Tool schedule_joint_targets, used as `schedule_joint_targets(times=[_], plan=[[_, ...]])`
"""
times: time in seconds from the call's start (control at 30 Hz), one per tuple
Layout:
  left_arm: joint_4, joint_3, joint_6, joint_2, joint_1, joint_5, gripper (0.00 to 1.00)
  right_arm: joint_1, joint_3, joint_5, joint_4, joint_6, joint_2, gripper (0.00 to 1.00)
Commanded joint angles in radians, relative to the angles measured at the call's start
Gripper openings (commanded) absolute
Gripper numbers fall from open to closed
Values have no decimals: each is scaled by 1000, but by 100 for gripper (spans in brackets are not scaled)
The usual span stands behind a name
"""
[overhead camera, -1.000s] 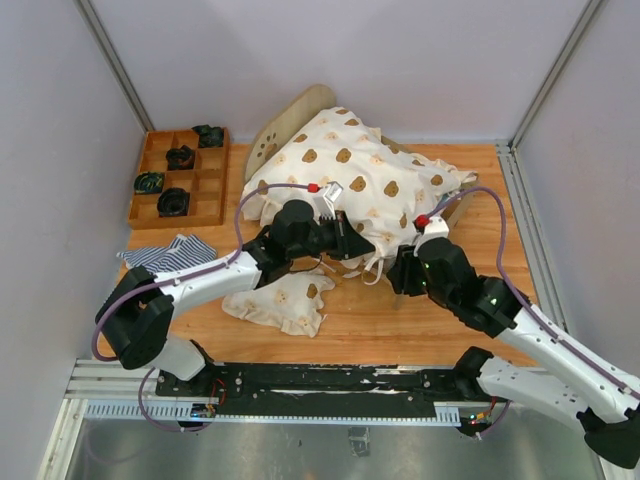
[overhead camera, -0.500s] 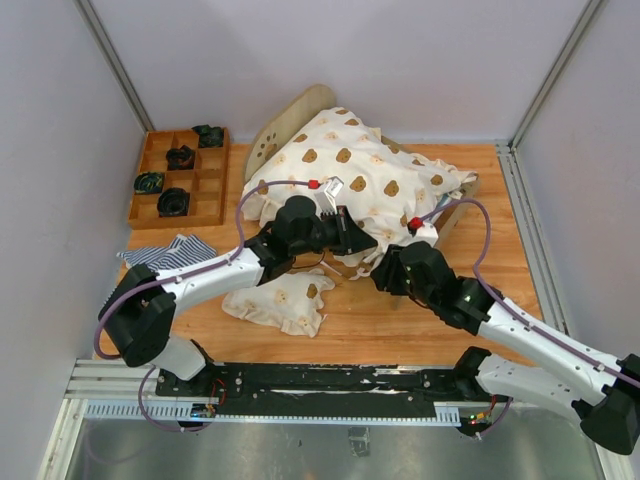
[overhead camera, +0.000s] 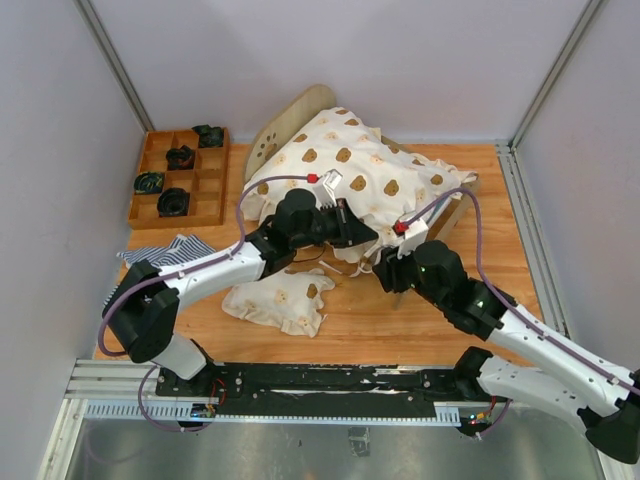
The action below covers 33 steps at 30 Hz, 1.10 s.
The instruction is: Set up the pet bed
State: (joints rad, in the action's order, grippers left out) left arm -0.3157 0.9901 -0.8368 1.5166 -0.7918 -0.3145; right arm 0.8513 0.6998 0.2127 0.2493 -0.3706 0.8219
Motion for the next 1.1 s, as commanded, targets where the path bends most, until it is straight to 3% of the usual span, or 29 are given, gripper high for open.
schedule_joint_targets(times=[0.0, 0.17, 0.53, 0.77, 0.93, 1.0, 1.07], plan=[[-35, 53, -15, 1, 17, -22, 0, 15, 35, -170, 39, 421, -38, 42], [-44, 61, -32, 1, 33, -46, 0, 20, 36, -331, 43, 684, -67, 43], [-52, 80, -57, 13, 51, -93, 0, 21, 3, -396, 2, 1261, -118, 50], [-59, 79, -68, 19, 52, -107, 0, 20, 81, -400, 101, 1424, 35, 49], [-59, 80, -68, 17, 54, -109, 0, 21, 77, -287, 79, 1502, 88, 46], [-60, 80, -68, 17, 55, -109, 0, 21, 73, -257, 77, 1514, 94, 38], [-60, 80, -67, 19, 58, -107, 0, 22, 72, -244, 101, 1493, 84, 17]])
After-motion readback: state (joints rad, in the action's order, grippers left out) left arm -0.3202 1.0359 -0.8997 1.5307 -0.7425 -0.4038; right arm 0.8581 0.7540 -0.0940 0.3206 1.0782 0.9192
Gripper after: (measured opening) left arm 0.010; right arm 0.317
